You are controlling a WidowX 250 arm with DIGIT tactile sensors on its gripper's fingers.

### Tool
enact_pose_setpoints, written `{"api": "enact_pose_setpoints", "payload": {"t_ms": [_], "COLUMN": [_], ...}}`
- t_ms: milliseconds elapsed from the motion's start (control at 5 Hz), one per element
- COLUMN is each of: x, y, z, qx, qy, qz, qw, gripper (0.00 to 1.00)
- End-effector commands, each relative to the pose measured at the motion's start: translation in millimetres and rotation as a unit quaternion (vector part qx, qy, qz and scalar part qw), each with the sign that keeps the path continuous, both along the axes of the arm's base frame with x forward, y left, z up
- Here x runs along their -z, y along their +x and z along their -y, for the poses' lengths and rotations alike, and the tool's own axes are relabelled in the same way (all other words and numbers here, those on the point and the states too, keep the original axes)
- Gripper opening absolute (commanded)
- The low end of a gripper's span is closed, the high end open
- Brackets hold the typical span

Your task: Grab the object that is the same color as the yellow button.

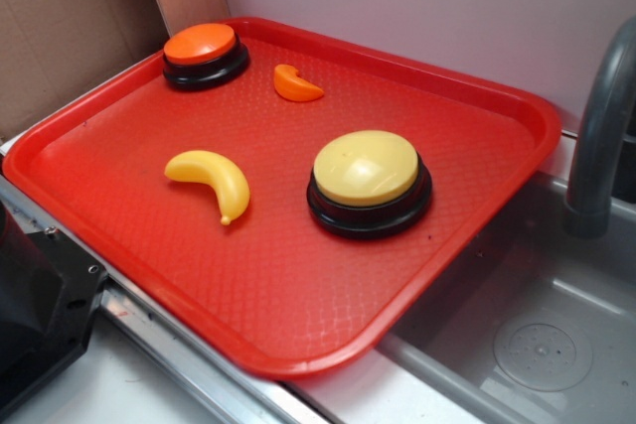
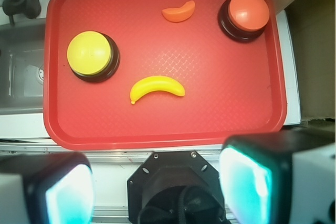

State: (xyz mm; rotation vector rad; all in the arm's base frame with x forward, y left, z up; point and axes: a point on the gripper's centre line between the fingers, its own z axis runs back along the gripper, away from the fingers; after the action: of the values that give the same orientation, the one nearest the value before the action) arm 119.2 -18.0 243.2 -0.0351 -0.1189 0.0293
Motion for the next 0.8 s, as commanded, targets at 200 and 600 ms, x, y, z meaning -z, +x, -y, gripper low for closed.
{"api": "enact_pose_setpoints", "payload": {"t_ms": [200, 600], "x": [24.8, 87.0], "y": [18.4, 51.1], "z": [-9.5, 1.3], "qx": [0.125, 0.367], "qy": [0.017, 0.116], "qz": [-0.011, -0.082], "qw": [0.992, 0.919], "gripper": [1.0, 1.0]}}
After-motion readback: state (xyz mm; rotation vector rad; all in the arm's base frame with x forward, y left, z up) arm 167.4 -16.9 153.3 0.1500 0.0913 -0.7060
